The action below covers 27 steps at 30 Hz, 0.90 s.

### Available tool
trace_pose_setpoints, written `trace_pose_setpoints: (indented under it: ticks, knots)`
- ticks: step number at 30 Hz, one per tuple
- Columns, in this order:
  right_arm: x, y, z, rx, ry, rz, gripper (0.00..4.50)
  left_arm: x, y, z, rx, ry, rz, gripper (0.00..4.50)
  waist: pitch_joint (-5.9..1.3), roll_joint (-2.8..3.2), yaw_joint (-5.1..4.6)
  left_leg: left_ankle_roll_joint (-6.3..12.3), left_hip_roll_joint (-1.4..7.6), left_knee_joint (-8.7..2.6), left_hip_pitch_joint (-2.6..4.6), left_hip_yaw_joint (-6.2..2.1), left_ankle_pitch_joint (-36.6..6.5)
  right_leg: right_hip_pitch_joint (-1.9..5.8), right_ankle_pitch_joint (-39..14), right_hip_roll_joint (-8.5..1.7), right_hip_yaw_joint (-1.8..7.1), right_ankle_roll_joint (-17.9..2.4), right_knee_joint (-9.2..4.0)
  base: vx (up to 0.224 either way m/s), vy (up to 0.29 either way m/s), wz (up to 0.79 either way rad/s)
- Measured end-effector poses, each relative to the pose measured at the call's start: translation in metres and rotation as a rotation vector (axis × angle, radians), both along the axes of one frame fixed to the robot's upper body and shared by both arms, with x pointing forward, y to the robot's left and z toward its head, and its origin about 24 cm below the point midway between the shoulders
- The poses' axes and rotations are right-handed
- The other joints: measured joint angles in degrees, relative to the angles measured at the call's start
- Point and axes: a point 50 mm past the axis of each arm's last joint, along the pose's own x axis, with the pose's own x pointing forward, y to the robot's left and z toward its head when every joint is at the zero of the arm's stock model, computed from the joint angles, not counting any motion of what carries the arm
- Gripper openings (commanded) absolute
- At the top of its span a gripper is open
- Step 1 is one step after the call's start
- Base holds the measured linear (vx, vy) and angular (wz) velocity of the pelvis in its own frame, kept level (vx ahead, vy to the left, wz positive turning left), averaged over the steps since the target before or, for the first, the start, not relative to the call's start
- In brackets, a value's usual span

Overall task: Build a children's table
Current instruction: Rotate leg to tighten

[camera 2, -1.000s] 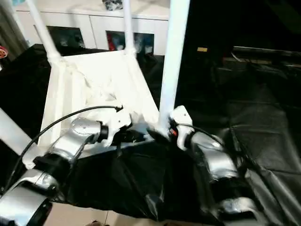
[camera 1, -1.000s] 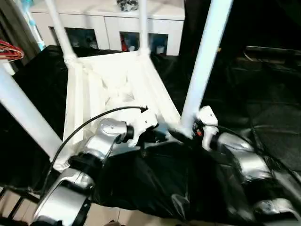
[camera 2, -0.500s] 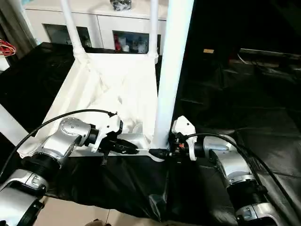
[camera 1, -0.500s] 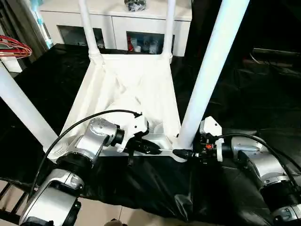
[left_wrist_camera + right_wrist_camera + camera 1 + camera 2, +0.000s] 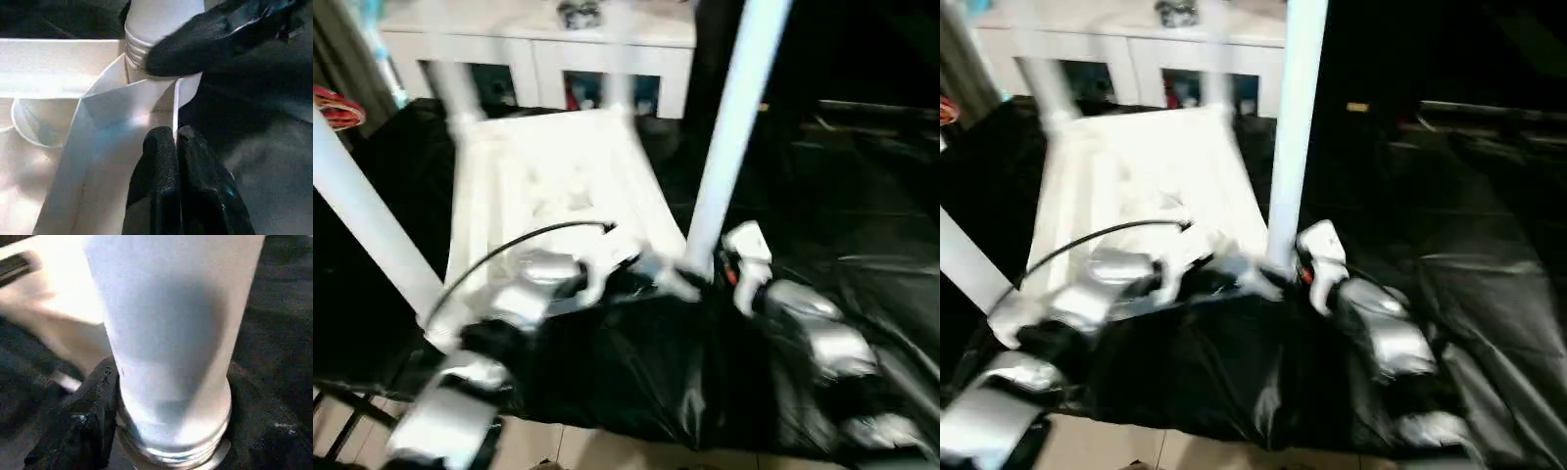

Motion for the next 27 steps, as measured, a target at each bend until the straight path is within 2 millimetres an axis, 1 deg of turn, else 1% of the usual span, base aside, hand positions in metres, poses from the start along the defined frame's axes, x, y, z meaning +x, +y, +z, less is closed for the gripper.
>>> trace_pose_setpoints:
  ticks: [2, 4, 5, 6, 7, 8, 9, 10, 11, 13, 15, 17, 20, 22, 26, 27]
  knots:
    - [0.006, 0.006, 0.0, 0.009, -0.002, -0.079, 2.7, 0.002, -0.006, 0.0, 0.001, -0.009, 0.049, 0.0, -0.01, 0.01, -0.24, 0.0, 0.0, 0.0, 0.0, -0.01, 0.0, 0.0, 0.0, 0.0, 0.0, 0.0, 0.0, 0.0, 0.0, 0.0]
    - [0.009, 0.008, -0.001, 0.006, -0.01, -0.113, 2.7, 0.003, -0.009, 0.0, 0.001, -0.015, 0.069, 0.0, -0.03, 0.05, -0.23, 0.0, -0.01, 0.0, -0.01, -0.01, 0.0, 0.0, 0.01, 0.0, 0.0, -0.01, 0.0, 0.0, 0.0, 0.0]
    - [0.01, 0.009, -0.001, 0.006, -0.019, -0.122, 3.26, 0.004, -0.009, 0.0, 0.001, -0.018, 0.074, 0.0, -0.05, 0.09, -0.21, 0.0, -0.02, -0.02, -0.01, -0.01, 0.0, 0.01, 0.02, 0.0, 0.02, -0.02, 0.01, 0.0, 0.0, 0.0]
    - [0.01, 0.01, -0.001, 0.01, -0.024, -0.128, 3.26, 0.004, -0.009, 0.0, 0.001, -0.019, 0.075, 0.0, -0.07, 0.12, -0.19, 0.0, -0.02, -0.02, -0.01, -0.01, 0.0, 0.01, 0.03, 0.0, 0.01, -0.04, 0.02, 0.0, 0.0, 0.0]
    - [0.01, 0.011, -0.001, 0.011, -0.028, -0.129, 3.4, 0.004, -0.009, 0.001, -0.001, -0.019, 0.073, 0.0, -0.09, 0.15, -0.18, 0.0, -0.02, -0.03, -0.03, -0.01, 0.0, 0.01, 0.05, 0.0, 0.01, -0.05, 0.02, 0.0, 0.0, 0.0]
    - [0.01, 0.012, -0.001, 0.01, -0.033, -0.126, 3.4, 0.004, -0.009, 0.001, -0.002, -0.019, 0.067, 0.0, -0.09, 0.17, -0.11, 0.0, -0.01, -0.04, -0.04, -0.01, 0.0, 0.01, 0.06, 0.0, 0.01, -0.07, 0.04, 0.0, 0.0, 0.0]
    - [0.01, 0.012, -0.001, 0.009, -0.036, -0.124, 3.6, 0.003, -0.01, 0.001, -0.004, -0.02, 0.06, 0.0, -0.1, 0.19, -0.09, 0.0, -0.01, -0.05, -0.04, -0.01, 0.0, 0.01, 0.14, 0.0, 0.01, -0.2, 0.05, 0.0, 0.0, 0.0]
    - [0.01, 0.012, 0.0, 0.009, -0.037, -0.121, 3.6, 0.003, -0.01, 0.001, -0.004, -0.019, 0.054, 0.0, -0.12, 0.21, -0.08, 0.0, -0.01, -0.06, -0.03, -0.01, 0.0, 0.01, 0.24, 0.0, 0.01, -0.36, 0.05, 0.0, 0.0, 0.0]
    - [0.01, 0.011, 0.001, 0.009, -0.038, -0.107, 3.83, 0.003, -0.01, 0.001, -0.005, -0.015, 0.04, 0.0, -0.13, 0.22, -0.06, 0.0, -0.01, -0.08, -0.03, -0.01, 0.0, 0.01, 0.25, 0.01, 0.01, -0.37, 0.06, 0.0, 0.0, 0.0]
    - [0.008, 0.009, 0.002, 0.015, -0.036, -0.07, 3.93, 0.002, -0.01, 0.002, -0.004, -0.014, 0.02, 0.0, -0.12, 0.22, 0.06, 0.0, 0.0, -0.12, -0.04, -0.01, 0.0, 0.0, 0.26, 0.01, -0.02, -0.38, 0.07, 0.0, 0.0, 0.0]
    - [0.006, 0.005, 0.003, -0.009, -0.04, -0.007, 4.2, 0.001, -0.006, 0.004, -0.007, -0.014, -0.014, 0.0, -0.1, 0.25, 0.35, 0.0, 0.02, -0.17, -0.1, -0.01, 0.0, -0.02, 0.24, 0.01, -0.03, -0.36, 0.07, 0.0, 0.0, 0.0]
    - [0.003, 0.005, 0.004, -0.021, -0.042, 0.061, 4.27, -0.002, -0.003, 0.004, -0.008, -0.009, -0.057, 0.0, -0.09, 0.27, 0.59, 0.01, 0.03, -0.21, -0.15, -0.01, 0.0, -0.03, 0.21, 0.01, -0.05, -0.31, 0.06, 0.0, 0.0, 0.0]
    - [-0.006, -0.004, 0.005, -0.043, -0.044, 0.181, 4.27, -0.005, 0.006, 0.005, -0.007, 0.006, -0.12, 0.0, -0.08, 0.26, 0.87, 0.01, 0.04, -0.15, -0.24, 0.0, 0.01, -0.05, 0.18, 0.01, -0.05, -0.27, 0.03, 0.0, 0.0, 0.0]
    - [-0.011, -0.007, 0.006, -0.042, -0.043, 0.243, 4.27, -0.007, 0.009, 0.006, -0.009, 0.014, -0.157, 0.0, -0.07, 0.27, 1.08, 0.02, 0.04, -0.1, -0.3, 0.02, 0.0, -0.07, 0.18, -0.01, -0.04, -0.27, 0.01, 0.0, 0.0, 0.0]
    - [-0.025, -0.018, 0.01, -0.063, -0.014, 0.426, 4.27, -0.013, 0.016, 0.006, -0.009, 0.06, -0.256, 0.0, -0.06, 0.29, 2.03, 0.03, 0.05, -0.1, -0.31, 0.04, -0.01, -0.09, 0.18, -0.01, -0.03, -0.27, 0.0, 0.0, 0.0, 0.0]
    - [-0.026, -0.018, 0.011, -0.064, -0.007, 0.455, 4.27, -0.014, 0.016, 0.006, -0.009, 0.065, -0.269, 0.0, -0.05, 0.3, 2.06, 0.03, 0.06, -0.09, -0.31, 0.04, -0.01, -0.09, 0.18, -0.01, -0.04, -0.27, 0.02, 0.0, 0.0, 0.0]
